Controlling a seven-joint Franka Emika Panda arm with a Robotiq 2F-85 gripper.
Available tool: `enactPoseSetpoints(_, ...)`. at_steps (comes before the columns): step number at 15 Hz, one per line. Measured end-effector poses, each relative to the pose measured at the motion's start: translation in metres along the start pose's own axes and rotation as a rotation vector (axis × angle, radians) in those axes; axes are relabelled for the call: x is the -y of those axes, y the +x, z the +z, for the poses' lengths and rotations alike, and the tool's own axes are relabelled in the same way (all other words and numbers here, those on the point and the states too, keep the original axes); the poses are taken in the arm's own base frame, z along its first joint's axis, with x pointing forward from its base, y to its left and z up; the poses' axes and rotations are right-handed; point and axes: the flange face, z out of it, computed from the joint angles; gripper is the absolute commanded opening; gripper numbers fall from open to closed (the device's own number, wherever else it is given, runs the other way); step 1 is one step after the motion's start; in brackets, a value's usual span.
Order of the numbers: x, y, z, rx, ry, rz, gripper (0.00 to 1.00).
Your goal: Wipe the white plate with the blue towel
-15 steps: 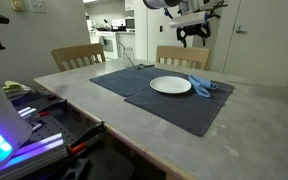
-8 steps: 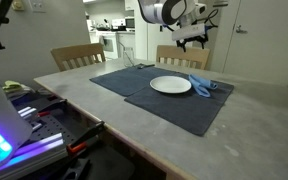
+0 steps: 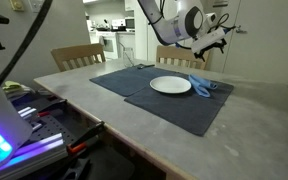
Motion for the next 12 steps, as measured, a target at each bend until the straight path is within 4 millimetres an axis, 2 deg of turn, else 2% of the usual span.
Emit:
enactPoseSetpoints(2,-0.012,0.004,0.007,0.043,-0.058,0.014,1.00)
enactPoseSetpoints(4,-0.007,0.005,0.009,0.036,-0.044,0.019,1.00)
enactPoseSetpoints(8,-0.009,0.003,0.011,0.060,-0.044,0.003,1.00)
enactPoseSetpoints(12,-0.027,0.011,0.009,0.181,-0.053,-0.052,1.00)
